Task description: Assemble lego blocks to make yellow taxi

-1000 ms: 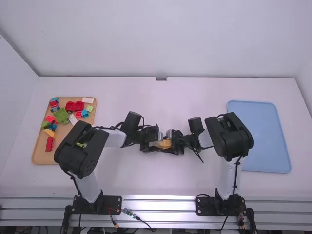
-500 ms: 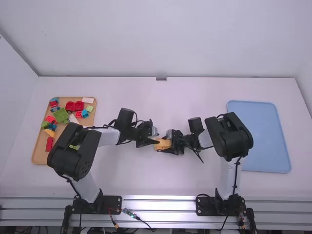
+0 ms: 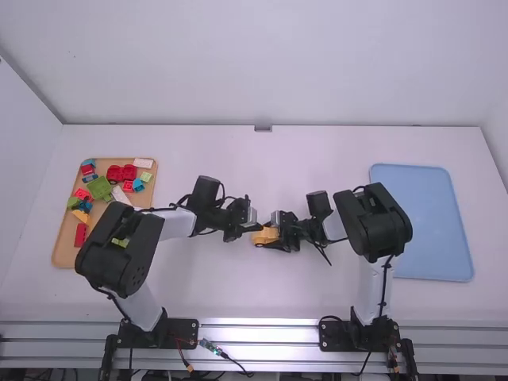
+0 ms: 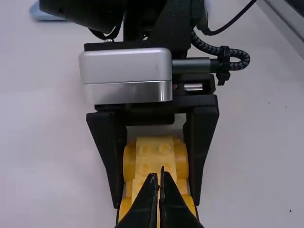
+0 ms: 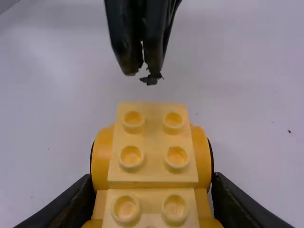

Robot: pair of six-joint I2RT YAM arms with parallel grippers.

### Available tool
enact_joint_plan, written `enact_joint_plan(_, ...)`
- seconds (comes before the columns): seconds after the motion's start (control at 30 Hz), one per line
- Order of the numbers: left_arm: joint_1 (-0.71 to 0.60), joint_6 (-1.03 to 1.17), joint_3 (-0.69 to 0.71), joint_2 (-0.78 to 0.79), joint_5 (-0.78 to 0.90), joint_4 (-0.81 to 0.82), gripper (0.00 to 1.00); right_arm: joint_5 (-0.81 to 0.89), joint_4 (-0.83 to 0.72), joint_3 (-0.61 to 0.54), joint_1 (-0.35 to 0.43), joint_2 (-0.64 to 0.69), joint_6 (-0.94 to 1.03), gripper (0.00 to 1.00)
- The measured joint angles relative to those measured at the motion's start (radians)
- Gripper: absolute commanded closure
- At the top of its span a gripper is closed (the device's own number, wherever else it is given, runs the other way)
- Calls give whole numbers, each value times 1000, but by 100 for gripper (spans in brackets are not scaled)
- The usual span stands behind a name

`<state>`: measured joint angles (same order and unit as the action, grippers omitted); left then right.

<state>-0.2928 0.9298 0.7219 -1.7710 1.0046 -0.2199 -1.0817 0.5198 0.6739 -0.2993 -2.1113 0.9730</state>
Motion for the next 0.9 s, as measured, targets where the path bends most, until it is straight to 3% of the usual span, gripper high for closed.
enact_joint_plan(0.3, -13, -18, 0, -94, -19, -35, 98, 1, 0, 0, 0, 0, 0, 50)
enact_joint_plan(0.9, -60, -78, 47, -106, -99, 13, 98, 3, 2, 0, 18, 0, -2, 50)
